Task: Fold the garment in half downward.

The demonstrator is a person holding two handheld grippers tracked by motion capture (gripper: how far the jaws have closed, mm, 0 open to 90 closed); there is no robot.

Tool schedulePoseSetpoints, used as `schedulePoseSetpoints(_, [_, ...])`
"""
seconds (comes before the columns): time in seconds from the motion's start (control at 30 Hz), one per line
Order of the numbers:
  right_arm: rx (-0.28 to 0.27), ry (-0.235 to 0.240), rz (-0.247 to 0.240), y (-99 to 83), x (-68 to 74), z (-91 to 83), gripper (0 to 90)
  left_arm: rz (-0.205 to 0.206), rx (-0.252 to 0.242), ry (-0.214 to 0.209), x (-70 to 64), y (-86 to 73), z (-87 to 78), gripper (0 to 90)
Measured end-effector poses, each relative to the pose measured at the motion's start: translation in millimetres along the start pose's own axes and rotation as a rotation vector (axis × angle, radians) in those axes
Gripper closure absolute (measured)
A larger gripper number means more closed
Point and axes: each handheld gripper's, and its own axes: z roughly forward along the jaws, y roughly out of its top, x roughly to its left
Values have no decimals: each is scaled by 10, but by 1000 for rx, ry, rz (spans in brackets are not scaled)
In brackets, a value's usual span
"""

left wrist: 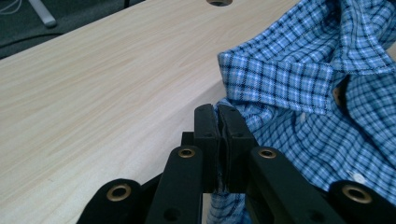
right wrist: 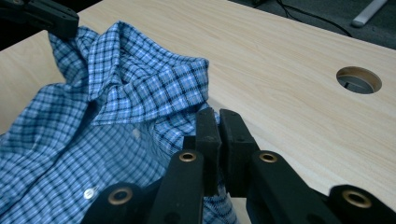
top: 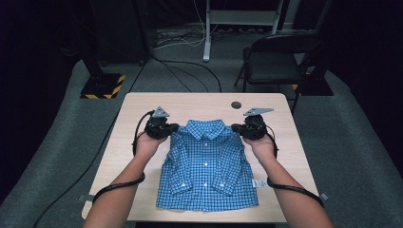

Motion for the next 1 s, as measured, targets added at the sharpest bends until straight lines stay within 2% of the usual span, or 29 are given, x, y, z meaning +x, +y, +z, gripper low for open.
schedulePoseSetpoints(0.23, [-31,35,-5,-70,105,-185,868,25,-42,-28,-116,-36,-185,869])
schedulePoseSetpoints(0.37, [-42,45,-22,-105,174,-281,867,57,-56,-35,-193,-58,-295,869])
schedulePoseSetpoints(0.7, [-68,76,-51,-162,340,-520,868,107,-103,-57,-374,-107,-599,870])
schedulePoseSetpoints(1.0, [-86,97,-48,-232,414,-702,867,127,-119,-82,-487,-146,-781,870])
